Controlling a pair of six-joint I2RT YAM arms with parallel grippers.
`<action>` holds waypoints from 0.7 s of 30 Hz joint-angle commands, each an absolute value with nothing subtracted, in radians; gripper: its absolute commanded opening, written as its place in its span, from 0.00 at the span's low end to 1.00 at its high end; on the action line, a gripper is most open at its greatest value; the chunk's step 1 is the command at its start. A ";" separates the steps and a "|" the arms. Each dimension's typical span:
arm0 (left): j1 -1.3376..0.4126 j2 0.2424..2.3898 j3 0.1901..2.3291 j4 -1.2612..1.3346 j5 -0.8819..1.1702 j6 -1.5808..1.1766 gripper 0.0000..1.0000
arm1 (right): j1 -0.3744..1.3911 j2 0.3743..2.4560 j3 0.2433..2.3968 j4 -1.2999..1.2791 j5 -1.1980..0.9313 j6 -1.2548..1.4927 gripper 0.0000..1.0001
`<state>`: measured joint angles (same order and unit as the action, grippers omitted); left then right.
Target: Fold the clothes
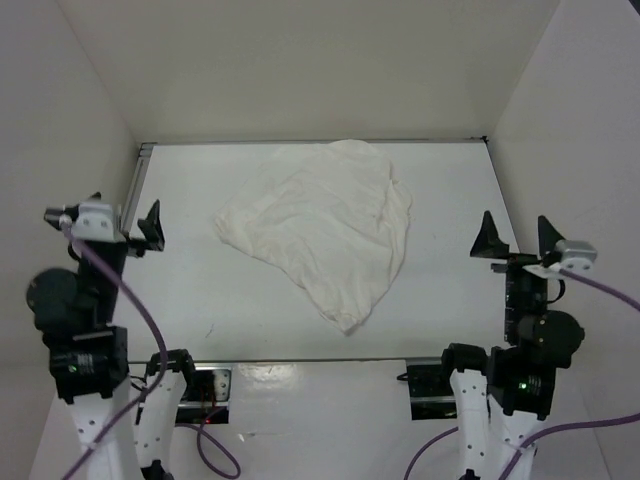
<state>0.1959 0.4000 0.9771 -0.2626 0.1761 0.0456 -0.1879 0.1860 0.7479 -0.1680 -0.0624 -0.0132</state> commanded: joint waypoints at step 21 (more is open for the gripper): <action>0.374 0.653 1.059 -0.627 0.434 0.035 1.00 | -0.059 0.738 0.972 -0.611 -0.452 -0.204 0.99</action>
